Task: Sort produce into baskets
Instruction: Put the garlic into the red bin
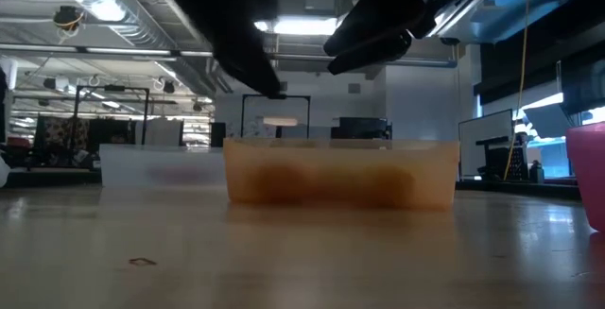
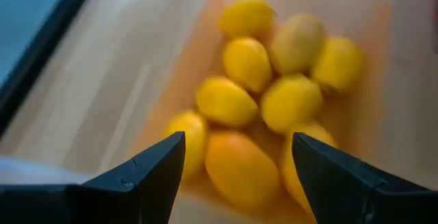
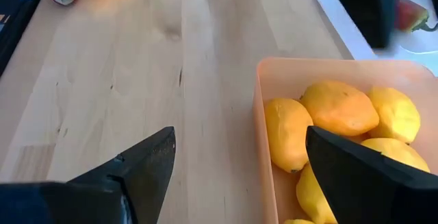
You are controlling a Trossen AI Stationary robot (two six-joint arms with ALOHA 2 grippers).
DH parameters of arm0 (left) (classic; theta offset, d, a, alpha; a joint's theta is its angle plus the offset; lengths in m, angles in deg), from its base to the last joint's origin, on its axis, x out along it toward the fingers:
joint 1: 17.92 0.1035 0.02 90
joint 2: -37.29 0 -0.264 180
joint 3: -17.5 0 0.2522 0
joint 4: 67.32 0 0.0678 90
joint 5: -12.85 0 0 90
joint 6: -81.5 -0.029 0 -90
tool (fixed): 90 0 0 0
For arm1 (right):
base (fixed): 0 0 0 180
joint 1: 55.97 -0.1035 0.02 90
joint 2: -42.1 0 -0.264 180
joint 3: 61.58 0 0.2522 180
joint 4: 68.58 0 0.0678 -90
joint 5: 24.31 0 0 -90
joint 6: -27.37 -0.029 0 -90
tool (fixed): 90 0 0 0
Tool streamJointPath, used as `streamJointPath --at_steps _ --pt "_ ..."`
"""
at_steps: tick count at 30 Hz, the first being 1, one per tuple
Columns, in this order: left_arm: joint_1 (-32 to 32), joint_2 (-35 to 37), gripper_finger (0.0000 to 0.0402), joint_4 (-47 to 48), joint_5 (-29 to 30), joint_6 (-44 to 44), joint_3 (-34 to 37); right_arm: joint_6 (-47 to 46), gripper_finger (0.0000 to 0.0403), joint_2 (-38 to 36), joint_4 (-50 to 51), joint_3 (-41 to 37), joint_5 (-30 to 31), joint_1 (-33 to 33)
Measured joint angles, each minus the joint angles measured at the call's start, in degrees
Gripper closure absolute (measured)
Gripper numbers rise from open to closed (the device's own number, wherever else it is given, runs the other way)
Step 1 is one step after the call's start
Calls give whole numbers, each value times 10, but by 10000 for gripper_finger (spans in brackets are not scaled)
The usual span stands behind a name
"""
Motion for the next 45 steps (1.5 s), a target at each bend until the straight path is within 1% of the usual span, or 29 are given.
streamJointPath --at_steps 5,10,15,20,23,28,33,41,45 --pt "-47 64 137 118 1 51 0 0 84 0 0 0 0 0" --pt "-102 104 137 221 16 138 0 0 84 0 -4 0 0 0" --pt "-159 115 137 314 27 248 0 0 84 0 -8 0 0 0" --pt "-211 114 137 400 28 377 0 0 84 0 -10 0 0 0" --pt "-237 114 137 441 43 455 0 0 84 0 -10 0 0 0" --pt "-271 114 137 480 49 561 0 0 84 0 -11 0 0 0" --pt "-289 108 137 496 45 624 10 0 84 0 -11 0 0 0" --pt "-291 100 137 516 -34 697 85 0 84 0 -12 0 0 0" --pt "-291 100 137 525 -44 725 109 0 84 0 -15 0 0 1"
